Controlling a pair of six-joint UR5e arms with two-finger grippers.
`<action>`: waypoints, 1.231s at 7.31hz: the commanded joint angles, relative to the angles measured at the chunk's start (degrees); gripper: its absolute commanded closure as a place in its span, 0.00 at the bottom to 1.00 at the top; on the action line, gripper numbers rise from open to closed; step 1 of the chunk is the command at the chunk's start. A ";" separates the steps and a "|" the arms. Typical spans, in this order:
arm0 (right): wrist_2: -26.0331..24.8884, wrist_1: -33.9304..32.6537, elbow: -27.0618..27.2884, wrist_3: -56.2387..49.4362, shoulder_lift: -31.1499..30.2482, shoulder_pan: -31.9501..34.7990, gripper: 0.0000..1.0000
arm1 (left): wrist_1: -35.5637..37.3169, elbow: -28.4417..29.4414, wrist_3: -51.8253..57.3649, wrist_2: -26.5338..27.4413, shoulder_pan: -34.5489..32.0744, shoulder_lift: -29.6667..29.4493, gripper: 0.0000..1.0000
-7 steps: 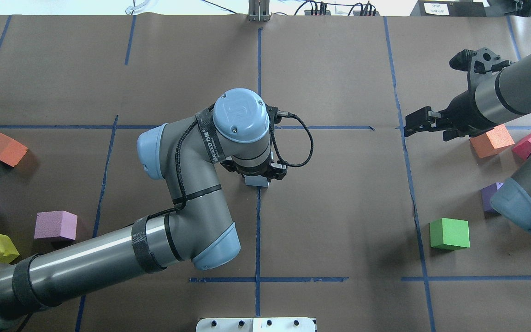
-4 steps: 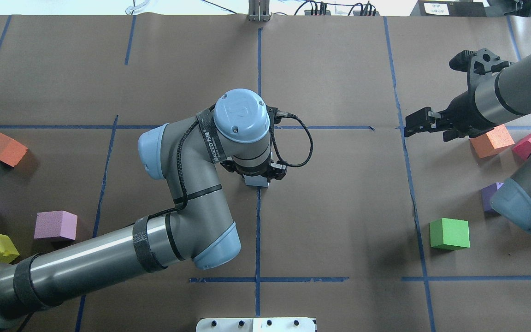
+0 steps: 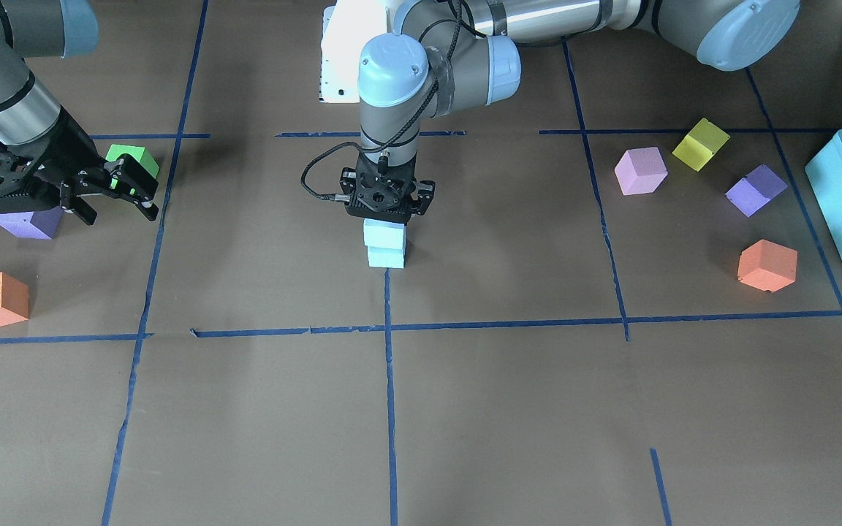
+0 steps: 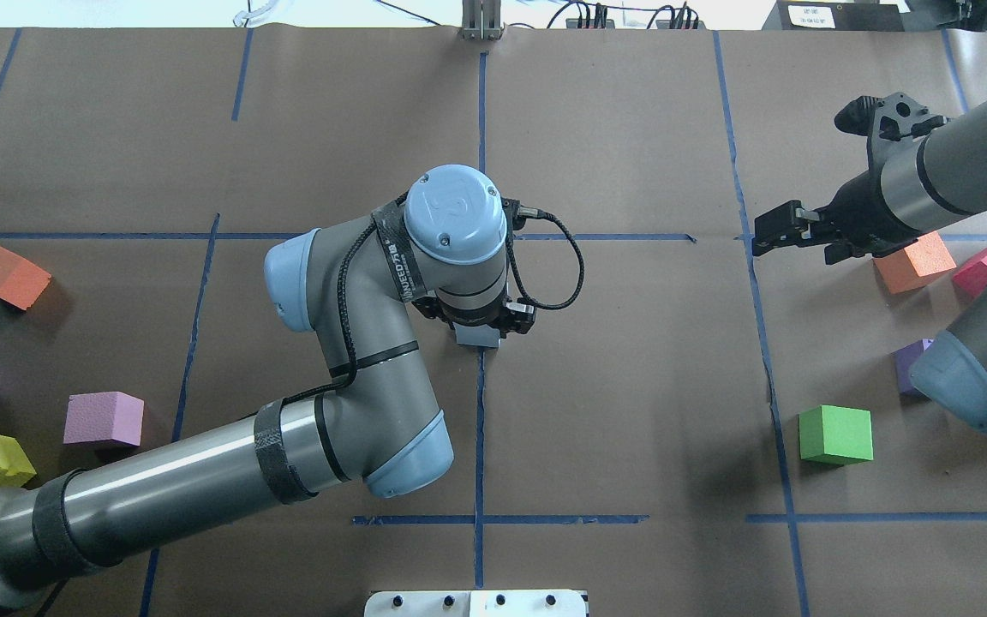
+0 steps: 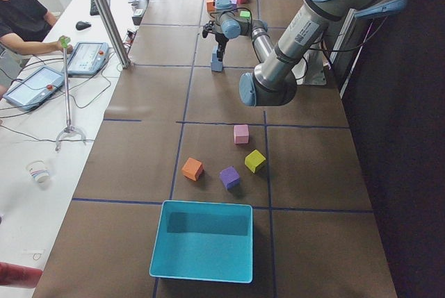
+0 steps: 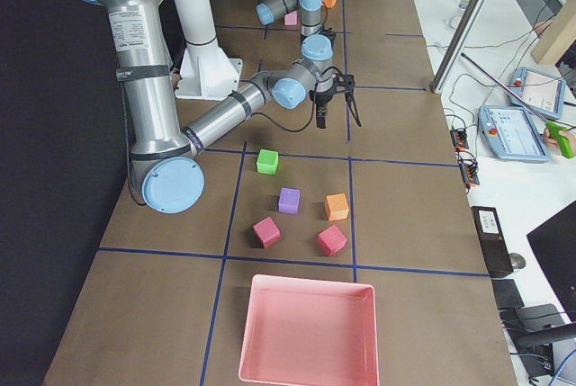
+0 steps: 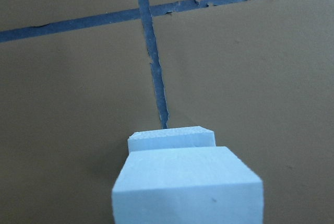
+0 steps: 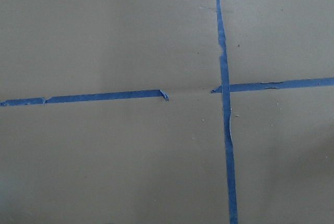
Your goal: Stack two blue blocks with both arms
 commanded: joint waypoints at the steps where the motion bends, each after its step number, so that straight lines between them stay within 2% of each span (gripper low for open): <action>1: -0.13 -0.02 -0.21 0.00 0.00 0.00 0.00 | 0.12 0.01 -0.14 1.20 -0.01 -0.06 0.00; 3: -0.13 0.07 -0.21 -0.09 -0.09 0.00 0.00 | 0.64 -0.69 -0.15 1.30 -0.19 0.03 0.00; 4: -0.13 0.07 -0.21 -0.26 -0.09 0.00 0.00 | 1.25 -3.82 -0.23 1.47 -1.15 0.55 0.00; 6: -0.04 0.07 -0.21 -1.49 -0.61 0.17 0.00 | 9.20 -18.54 0.20 1.03 -5.35 5.37 0.00; 7: -0.04 0.07 -0.21 -1.58 -0.70 0.35 0.00 | 10.74 -24.02 0.47 -0.53 -8.16 8.61 0.00; 8: 1.00 -0.28 -0.30 -5.85 -1.23 3.22 0.00 | 10.75 -26.25 1.95 -6.03 -12.80 13.08 0.00; 9: 2.23 -0.72 -0.38 -12.50 -3.67 7.08 0.00 | 10.75 -29.40 11.36 -9.65 -16.67 19.04 0.00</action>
